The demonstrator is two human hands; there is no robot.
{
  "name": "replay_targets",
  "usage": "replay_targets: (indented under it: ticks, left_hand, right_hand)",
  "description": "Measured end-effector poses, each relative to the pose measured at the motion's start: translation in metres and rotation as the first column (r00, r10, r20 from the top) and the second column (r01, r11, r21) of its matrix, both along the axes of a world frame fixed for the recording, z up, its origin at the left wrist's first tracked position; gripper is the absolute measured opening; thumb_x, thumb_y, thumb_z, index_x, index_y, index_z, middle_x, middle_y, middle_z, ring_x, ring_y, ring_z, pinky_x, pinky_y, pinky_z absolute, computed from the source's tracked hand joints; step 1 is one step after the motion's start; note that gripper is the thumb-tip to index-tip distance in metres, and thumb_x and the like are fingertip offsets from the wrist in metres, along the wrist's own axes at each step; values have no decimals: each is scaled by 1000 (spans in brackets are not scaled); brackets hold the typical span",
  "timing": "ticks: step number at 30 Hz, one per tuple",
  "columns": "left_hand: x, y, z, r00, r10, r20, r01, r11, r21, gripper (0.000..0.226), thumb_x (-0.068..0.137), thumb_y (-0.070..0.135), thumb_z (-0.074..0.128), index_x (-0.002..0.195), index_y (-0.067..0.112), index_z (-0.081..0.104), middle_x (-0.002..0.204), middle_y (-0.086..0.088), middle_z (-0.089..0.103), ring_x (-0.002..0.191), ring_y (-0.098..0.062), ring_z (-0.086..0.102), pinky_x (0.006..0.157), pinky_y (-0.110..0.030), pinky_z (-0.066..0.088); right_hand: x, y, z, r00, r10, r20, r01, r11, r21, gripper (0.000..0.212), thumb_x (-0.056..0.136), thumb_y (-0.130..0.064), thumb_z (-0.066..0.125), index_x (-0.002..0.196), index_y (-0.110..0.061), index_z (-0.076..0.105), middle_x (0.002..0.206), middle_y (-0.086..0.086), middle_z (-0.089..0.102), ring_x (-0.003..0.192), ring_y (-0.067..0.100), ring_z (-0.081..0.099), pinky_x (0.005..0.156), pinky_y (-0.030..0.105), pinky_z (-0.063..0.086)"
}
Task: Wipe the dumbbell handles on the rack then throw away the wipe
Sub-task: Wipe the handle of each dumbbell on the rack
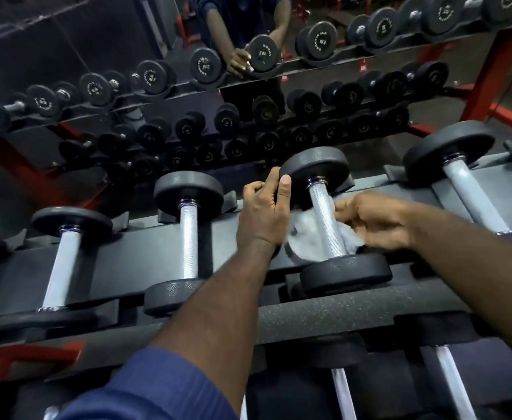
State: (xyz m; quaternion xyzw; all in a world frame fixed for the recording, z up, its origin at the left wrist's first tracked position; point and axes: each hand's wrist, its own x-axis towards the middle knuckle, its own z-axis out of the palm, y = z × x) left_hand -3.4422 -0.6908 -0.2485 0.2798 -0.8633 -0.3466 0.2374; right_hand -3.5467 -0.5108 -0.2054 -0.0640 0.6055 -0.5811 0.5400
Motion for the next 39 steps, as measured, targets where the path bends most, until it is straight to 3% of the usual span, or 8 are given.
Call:
replay_targets:
  ticks: [3,6,12,15,19,28,32,39]
  left_hand:
    - [1,2,1,1000,11,10,-11,1000,-3,60,101,73,25,154,48,39,135,-1,46,116,-21,57,100,-41,50]
    - [0,0,0,1000,19,-2,-19,1000,6,61,101,72,26,154,46,41,133,-1,47,115,-21,57,100,-39,49]
    - [-2,1,-1,1000,30,4,-30,999,-9,58,103,69,29,155,46,41,134,-1,47,113,-17,55,96,-33,44]
    - [-2,2,-1,1000,26,10,-26,1000,3,57,104,68,29,155,45,41,136,-2,46,113,-15,52,97,-33,44]
    - [-3,2,-1,999,33,9,-33,999,-1,57,105,66,31,155,43,42,136,-2,46,112,-15,52,95,-31,42]
    - [4,3,8,998,-53,-20,55,979,198,59,97,74,34,153,57,35,140,-5,54,129,-20,51,116,-40,38]
    - [21,32,22,989,-148,11,127,880,458,96,80,84,46,162,47,17,167,-2,35,154,-19,30,127,-45,24]
    - [47,84,96,995,-80,53,51,911,409,52,95,66,58,123,25,75,130,-1,71,126,-23,60,114,-42,44]
  right_hand:
    - [0,3,10,966,223,-128,-199,964,176,35,96,14,41,120,7,66,119,27,69,97,32,72,88,41,60]
    - [9,-14,10,987,-155,-50,156,988,3,42,99,13,32,126,4,62,129,26,65,119,35,65,101,48,54]
    - [6,17,13,998,66,9,-66,998,5,38,97,14,40,124,4,64,127,25,66,111,32,67,93,41,59]
    - [15,0,21,970,-212,-119,207,977,-52,28,97,11,46,108,-3,68,114,25,70,87,27,71,74,36,63]
    - [36,9,18,450,58,-891,238,954,182,13,91,-17,70,100,-20,78,106,2,77,90,16,71,79,27,54]
    - [79,-5,67,-33,600,-800,182,790,585,31,95,-26,60,122,-18,73,121,6,71,119,32,58,106,33,41]
    - [84,8,84,61,738,-672,132,662,738,35,97,-35,61,125,-17,71,128,7,67,121,27,59,106,31,40]
    - [53,88,73,503,-1,-864,232,963,134,15,79,-16,81,86,-29,80,80,-8,75,81,11,70,76,16,54]
